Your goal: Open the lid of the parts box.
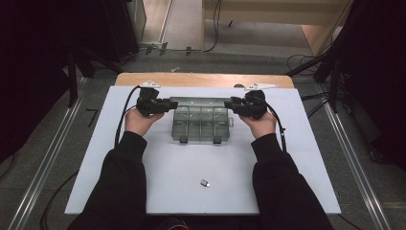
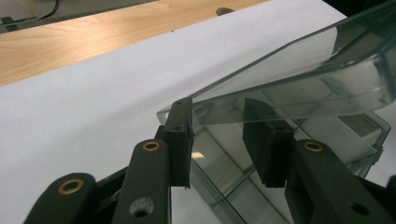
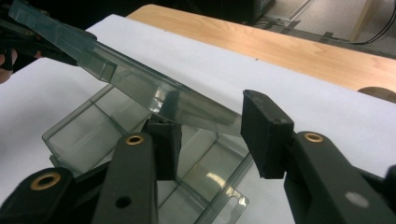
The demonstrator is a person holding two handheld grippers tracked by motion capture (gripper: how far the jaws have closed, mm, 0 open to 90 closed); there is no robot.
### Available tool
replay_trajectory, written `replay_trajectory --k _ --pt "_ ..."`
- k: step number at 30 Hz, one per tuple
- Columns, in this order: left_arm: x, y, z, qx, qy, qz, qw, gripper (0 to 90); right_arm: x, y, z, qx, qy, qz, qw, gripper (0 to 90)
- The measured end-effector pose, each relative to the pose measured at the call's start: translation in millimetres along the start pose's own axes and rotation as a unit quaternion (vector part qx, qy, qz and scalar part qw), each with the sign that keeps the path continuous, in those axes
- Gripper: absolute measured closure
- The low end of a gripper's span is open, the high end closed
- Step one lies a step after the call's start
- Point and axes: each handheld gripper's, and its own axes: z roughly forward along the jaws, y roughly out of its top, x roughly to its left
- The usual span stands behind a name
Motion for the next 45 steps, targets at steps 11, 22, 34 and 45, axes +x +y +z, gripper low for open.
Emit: replay_trajectory --k 11,22,34,45 --pt "-0.2 6.3 2.4 -0.014 0.012 -0.024 0.9995 63.5 -1.5 6.8 5.0 0.005 -0.016 0.001 0.9999 60.3" --pt "-0.9 7.3 8.2 -0.032 0.028 -0.016 0.999 61.8 -5.6 12.2 10.2 0.0 -0.02 0.0 0.9998 60.2" --pt "-0.2 7.2 15.9 -0.054 0.047 -0.031 0.997 61.7 -8.2 13.0 18.5 -0.014 -0.035 0.004 0.9993 60.7" --pt "-1.8 6.2 24.3 -0.054 0.068 -0.034 0.9956 60.5 -9.4 12.1 26.8 -0.021 -0.051 0.013 0.9984 60.6"
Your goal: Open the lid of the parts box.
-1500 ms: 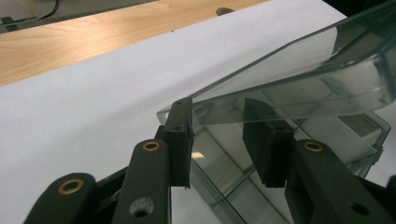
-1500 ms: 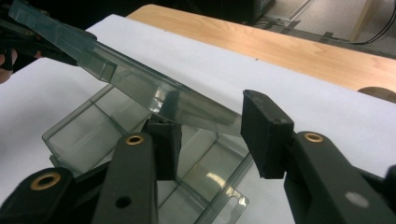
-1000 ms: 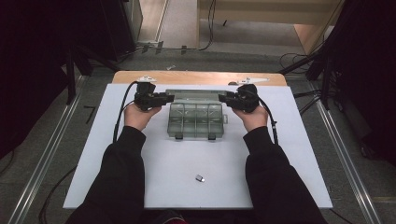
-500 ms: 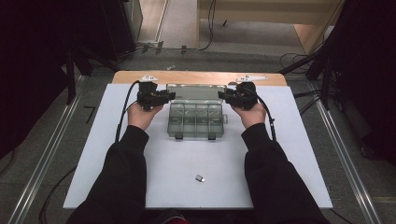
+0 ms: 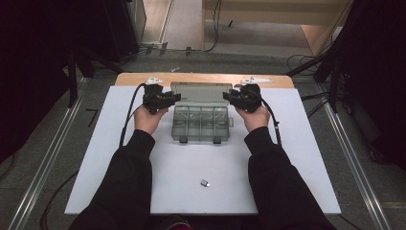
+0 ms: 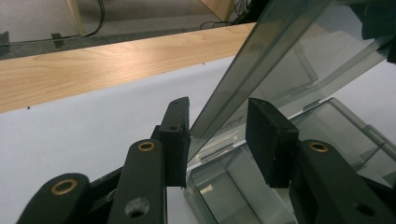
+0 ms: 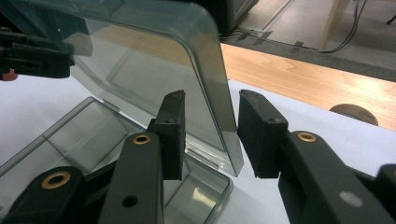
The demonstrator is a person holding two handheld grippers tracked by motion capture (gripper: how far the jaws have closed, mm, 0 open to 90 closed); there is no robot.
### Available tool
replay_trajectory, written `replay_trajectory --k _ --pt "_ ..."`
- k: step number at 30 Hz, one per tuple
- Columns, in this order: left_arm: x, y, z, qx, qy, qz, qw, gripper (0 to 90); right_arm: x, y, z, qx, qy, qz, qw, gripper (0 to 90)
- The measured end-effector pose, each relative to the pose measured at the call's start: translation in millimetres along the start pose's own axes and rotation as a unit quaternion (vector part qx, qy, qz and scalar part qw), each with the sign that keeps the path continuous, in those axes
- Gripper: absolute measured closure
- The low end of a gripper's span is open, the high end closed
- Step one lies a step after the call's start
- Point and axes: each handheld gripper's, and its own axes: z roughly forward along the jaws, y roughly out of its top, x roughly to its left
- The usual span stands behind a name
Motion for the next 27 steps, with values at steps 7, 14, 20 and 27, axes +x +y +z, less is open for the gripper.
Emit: replay_trajectory --k 7,14,20,27 --pt "-1.6 -1.4 3.2 -0.003 0.012 0.009 0.9999 60.5 0.1 -0.9 5.8 -0.01 -0.014 0.005 0.9998 61.6" --pt "3.8 -3.9 7.4 -0.008 0.003 -0.013 0.9999 60.4 -1.4 -3.2 11.3 -0.01 -0.018 0.012 0.9997 61.4" --pt "0.4 -7.3 14.0 -0.004 0.023 0.008 0.9997 60.4 -0.9 -5.4 16.6 -0.012 -0.029 0.009 0.9995 61.4" --pt "0.5 -6.4 15.7 -0.019 0.026 0.009 0.9994 60.4 -4.4 -7.8 24.6 -0.013 -0.028 0.014 0.9994 61.3"
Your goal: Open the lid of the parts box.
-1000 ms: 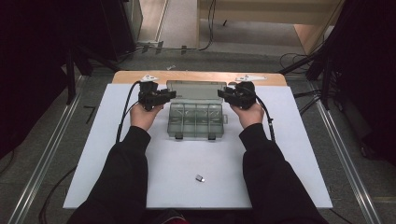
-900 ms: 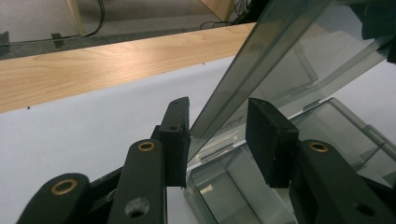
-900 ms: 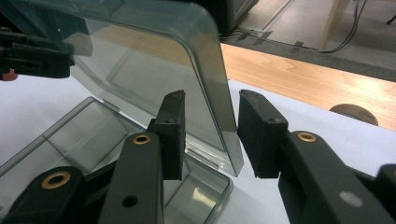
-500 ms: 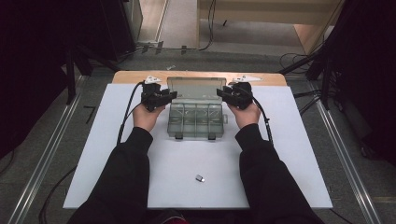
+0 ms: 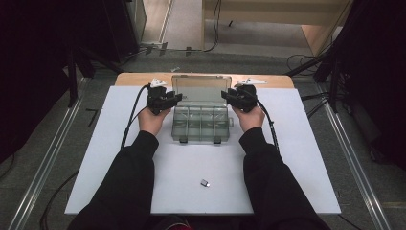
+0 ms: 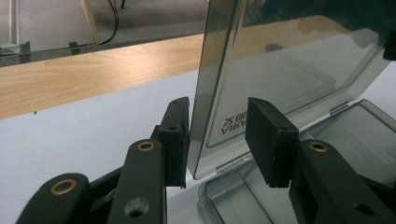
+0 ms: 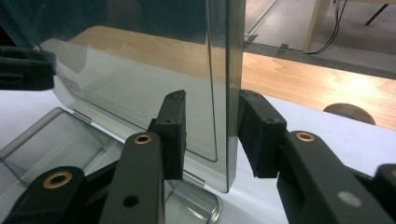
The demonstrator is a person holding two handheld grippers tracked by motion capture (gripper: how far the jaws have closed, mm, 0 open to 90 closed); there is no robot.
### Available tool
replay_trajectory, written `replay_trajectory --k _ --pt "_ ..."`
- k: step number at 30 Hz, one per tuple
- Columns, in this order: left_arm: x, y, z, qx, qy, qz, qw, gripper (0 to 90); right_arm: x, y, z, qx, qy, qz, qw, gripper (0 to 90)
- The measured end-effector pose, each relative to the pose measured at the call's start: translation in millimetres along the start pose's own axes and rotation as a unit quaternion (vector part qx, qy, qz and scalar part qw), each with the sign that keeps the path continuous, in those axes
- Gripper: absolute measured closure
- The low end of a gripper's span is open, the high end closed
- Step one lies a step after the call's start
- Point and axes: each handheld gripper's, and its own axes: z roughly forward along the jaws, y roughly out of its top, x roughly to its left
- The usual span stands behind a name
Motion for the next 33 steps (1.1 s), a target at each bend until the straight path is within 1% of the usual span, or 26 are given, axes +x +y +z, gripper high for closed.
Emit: replay_trajectory --k 2,6,8,10,15,17,19,23,25,27,28,33 --pt "-0.5 0.1 0.8 -0.004 0.005 0.003 1.0 60.4 -0.3 -1.4 2.9 -0.001 -0.004 -0.001 1.0 61.2" --pt "-0.1 -0.7 2.6 -0.009 0.003 0.0 1.0 59.3 -1.6 -2.7 6.4 -0.002 -0.004 0.006 1.0 60.8" --pt "-0.7 -1.1 4.2 -0.01 0.008 0.001 0.9999 59.4 -2.0 -2.7 8.3 0.0 -0.005 0.008 1.0 60.8" --pt "-1.2 -1.5 5.6 -0.01 0.014 0.004 0.9998 59.4 -1.5 -3.6 10.8 0.001 -0.009 0.004 0.9999 60.7" --pt "0.4 -2.7 8.3 -0.014 0.013 -0.002 0.9998 59.3 -1.4 -5.3 15.1 0.0 -0.015 0.008 0.9999 60.4" --pt "2.3 -3.1 9.2 -0.014 0.008 -0.008 0.9998 59.1 -1.6 -4.9 17.2 0.003 -0.019 0.002 0.9998 60.0" --pt "3.0 -3.7 10.7 -0.017 0.007 -0.013 0.9998 59.2 -2.3 -4.4 19.0 0.006 -0.021 -0.004 0.9998 59.8" --pt "2.7 -4.9 13.5 -0.019 0.012 -0.009 0.9997 58.2 -2.6 -5.3 21.1 0.003 -0.023 -0.001 0.9997 59.5" --pt "3.9 -5.7 14.7 -0.021 0.008 -0.015 0.9996 58.2 -2.5 -5.8 22.2 0.002 -0.023 0.0 0.9997 58.8" --pt "5.6 -6.2 15.9 -0.026 -0.001 -0.031 0.9992 56.5 -3.0 -6.3 23.5 0.0 -0.023 0.003 0.9997 58.5" --pt "5.7 -6.3 16.4 -0.026 0.0 -0.03 0.9992 56.5 -3.3 -6.7 24.2 -0.002 -0.024 0.004 0.9997 58.5" --pt "3.1 -8.2 20.2 -0.028 0.018 -0.008 0.9994 56.3 -3.0 -8.5 27.3 -0.003 -0.029 0.004 0.9996 57.0"
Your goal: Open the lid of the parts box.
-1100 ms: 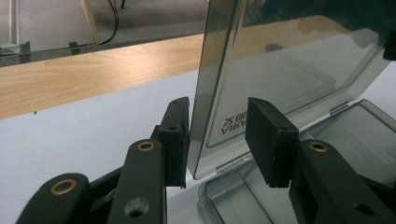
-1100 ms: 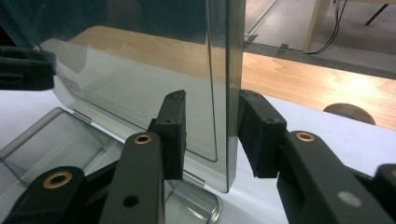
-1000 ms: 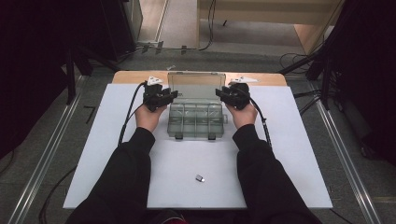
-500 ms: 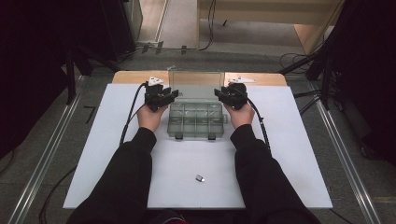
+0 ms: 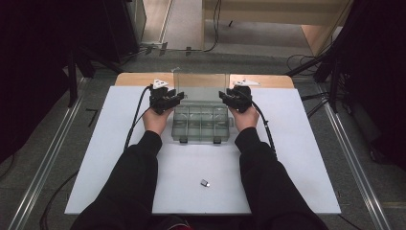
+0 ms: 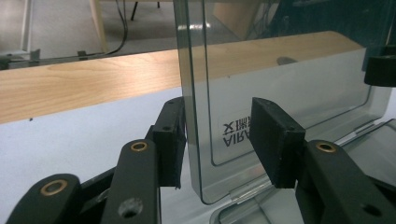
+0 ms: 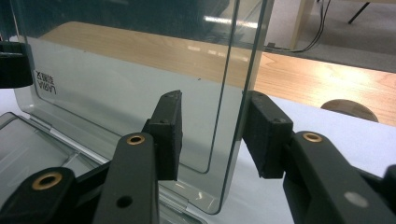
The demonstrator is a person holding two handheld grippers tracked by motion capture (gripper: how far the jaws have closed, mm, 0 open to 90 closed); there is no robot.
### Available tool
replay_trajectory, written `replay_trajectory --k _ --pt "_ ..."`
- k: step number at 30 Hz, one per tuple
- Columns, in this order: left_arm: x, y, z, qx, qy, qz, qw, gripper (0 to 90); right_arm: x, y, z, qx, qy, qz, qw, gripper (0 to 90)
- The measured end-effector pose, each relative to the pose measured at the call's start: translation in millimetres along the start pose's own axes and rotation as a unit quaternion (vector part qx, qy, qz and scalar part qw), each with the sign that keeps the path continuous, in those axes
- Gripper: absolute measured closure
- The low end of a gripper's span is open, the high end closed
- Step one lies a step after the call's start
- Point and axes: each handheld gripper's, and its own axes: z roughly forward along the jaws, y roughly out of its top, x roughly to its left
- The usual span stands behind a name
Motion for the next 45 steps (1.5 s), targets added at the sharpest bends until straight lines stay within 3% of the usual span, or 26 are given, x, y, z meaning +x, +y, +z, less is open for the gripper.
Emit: replay_trajectory --k 8,32,45 --pt "-1.2 -3.1 4.6 0.002 0.008 0.014 0.9999 53.5 -0.6 -2.8 3.6 0.007 -0.002 0.004 1.0 55.1" --pt "2.4 -13.6 19.9 0.015 0.002 -0.022 0.9996 46.1 -2.7 -11.0 15.3 0.025 -0.001 0.013 0.9996 47.0" --pt "4.6 -16.8 23.2 0.028 -0.01 -0.046 0.9985 43.4 -4.6 -14.8 19.4 0.04 0.009 0.032 0.9986 42.3"
